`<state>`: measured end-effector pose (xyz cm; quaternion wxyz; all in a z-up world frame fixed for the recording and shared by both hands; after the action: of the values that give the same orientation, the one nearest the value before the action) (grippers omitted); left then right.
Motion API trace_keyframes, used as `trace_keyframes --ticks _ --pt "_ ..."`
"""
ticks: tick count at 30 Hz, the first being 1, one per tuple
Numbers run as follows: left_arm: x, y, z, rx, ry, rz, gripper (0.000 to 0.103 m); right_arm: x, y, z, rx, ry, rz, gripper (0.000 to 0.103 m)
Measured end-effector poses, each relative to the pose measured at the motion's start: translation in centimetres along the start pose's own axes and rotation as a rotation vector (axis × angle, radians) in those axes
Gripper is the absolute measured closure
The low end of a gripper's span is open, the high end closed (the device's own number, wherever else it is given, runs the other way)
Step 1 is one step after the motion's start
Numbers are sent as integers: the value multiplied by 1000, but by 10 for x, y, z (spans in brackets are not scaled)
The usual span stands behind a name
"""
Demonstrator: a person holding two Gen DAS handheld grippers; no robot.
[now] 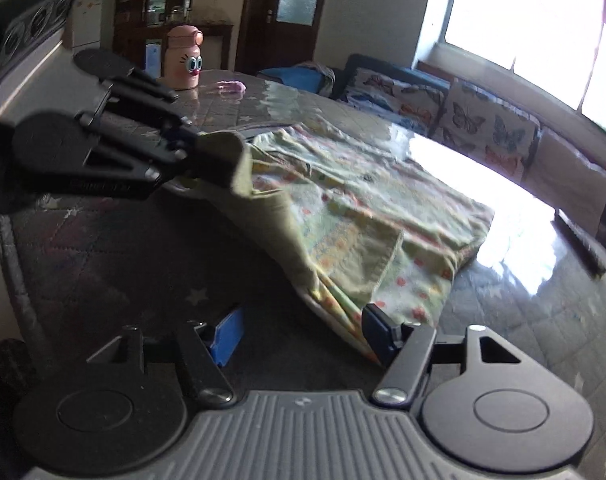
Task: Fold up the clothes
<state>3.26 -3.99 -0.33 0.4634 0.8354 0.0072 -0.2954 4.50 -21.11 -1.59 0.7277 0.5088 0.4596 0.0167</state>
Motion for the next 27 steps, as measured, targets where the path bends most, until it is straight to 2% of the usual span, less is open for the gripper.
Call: trace_keyframes --ticks 4,6,7,9,12,14,17,18,22,25,27 --pt "1 6 -8 -18 -9 2 93 14 15 -6 -20 15 47 40" --pt "1 6 -9 -16 -11 -1 93 25 21 -7 -2 47 39 55" --pt "1 6 -10 -15 -11 -2 93 30 24 -7 11 54 32 57" --pt "-2 1 -9 -15 -9 -8 89 38 29 -4 49 72 22 82" --pt "-9 -7 -7 -8 1 -16 87 39 34 5 133 104 15 86" --pt "-15 -16 -5 4 15 -24 72 37 37 11 176 119 14 87" --pt "-22 -30 0 22 35 -50 55 36 40 14 194 124 18 88" --pt "-22 -35 3 39 47 -66 54 36 42 16 203 127 19 88" --pt "-15 -51 6 103 116 -124 53 33 43 14 197 126 33 90" --pt "-13 -57 3 131 160 -138 54 28 42 10 192 125 41 92" --pt "-13 -59 1 149 163 -140 65 25 42 9 192 124 47 94"
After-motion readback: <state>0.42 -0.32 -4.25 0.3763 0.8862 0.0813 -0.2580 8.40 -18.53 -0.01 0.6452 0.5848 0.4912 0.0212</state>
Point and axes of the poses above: each gripper's, at about its wrist camera, not at the fingertips, and x roughly the way its jaws point, z to its right, y to its top, the point moved 3 cm from there along x, roughly the way its jaws point, and after that the axes turned 10 degrees about x, right-handed, at the moved point
